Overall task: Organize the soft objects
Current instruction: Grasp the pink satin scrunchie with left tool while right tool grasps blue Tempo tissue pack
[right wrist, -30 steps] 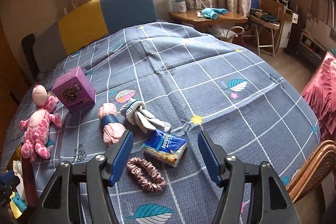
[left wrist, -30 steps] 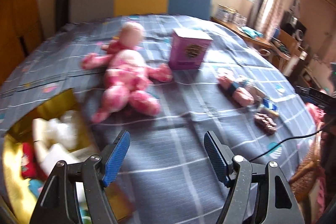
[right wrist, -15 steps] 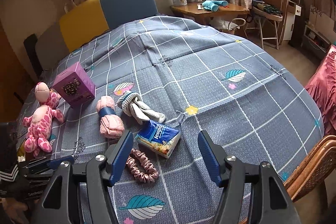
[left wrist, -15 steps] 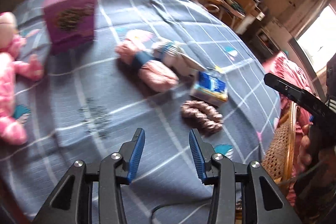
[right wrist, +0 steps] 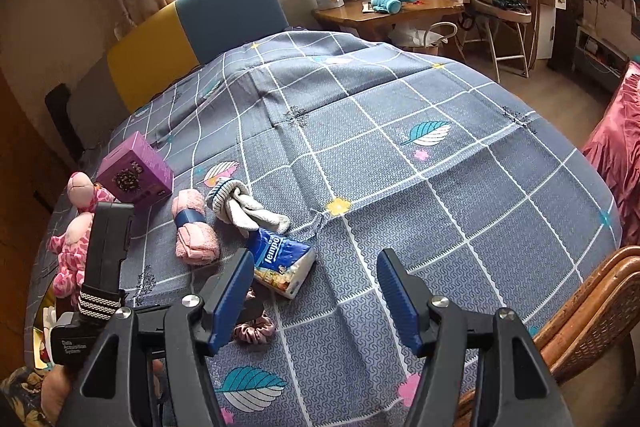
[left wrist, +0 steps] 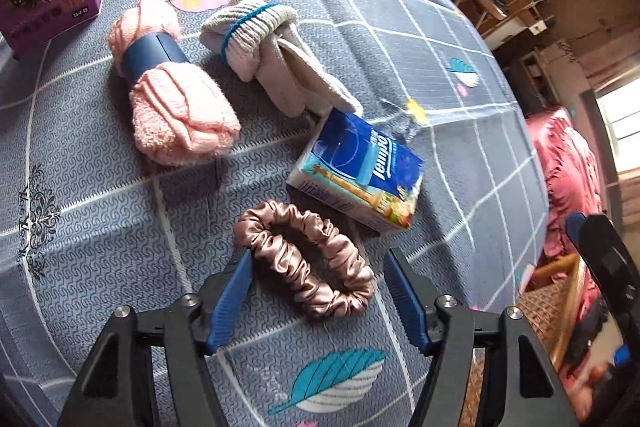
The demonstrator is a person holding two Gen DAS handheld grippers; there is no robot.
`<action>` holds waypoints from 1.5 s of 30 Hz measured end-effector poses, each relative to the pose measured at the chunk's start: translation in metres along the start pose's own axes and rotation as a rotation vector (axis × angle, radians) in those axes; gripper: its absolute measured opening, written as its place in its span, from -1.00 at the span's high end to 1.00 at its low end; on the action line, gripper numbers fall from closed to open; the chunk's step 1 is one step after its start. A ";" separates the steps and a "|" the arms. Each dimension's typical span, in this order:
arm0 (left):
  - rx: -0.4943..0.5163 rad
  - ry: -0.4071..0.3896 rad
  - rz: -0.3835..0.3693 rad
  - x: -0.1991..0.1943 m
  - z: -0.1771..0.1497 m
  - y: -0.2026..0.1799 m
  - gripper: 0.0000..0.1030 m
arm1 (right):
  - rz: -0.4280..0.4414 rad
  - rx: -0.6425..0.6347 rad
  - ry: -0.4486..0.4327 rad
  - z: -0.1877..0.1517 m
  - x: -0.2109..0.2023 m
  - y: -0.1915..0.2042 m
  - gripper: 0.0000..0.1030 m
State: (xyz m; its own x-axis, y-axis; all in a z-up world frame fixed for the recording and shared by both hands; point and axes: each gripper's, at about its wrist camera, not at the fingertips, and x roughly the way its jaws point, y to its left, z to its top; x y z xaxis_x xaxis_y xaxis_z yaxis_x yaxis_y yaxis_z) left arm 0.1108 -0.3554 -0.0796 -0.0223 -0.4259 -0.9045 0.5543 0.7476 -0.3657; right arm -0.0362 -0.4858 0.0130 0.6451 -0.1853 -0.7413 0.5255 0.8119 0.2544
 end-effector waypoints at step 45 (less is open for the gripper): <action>0.213 -0.173 0.224 -0.055 -0.079 0.095 0.63 | -0.035 -0.737 0.436 0.002 0.139 0.103 -0.15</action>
State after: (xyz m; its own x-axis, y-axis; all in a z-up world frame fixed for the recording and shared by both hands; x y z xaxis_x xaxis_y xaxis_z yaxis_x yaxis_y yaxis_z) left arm 0.0992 -0.2207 -0.0819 0.2506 -0.3572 -0.8998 0.6909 0.7171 -0.0923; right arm 0.1091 -0.4292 -0.0623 0.2852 -0.1101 -0.9521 -0.0515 0.9902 -0.1299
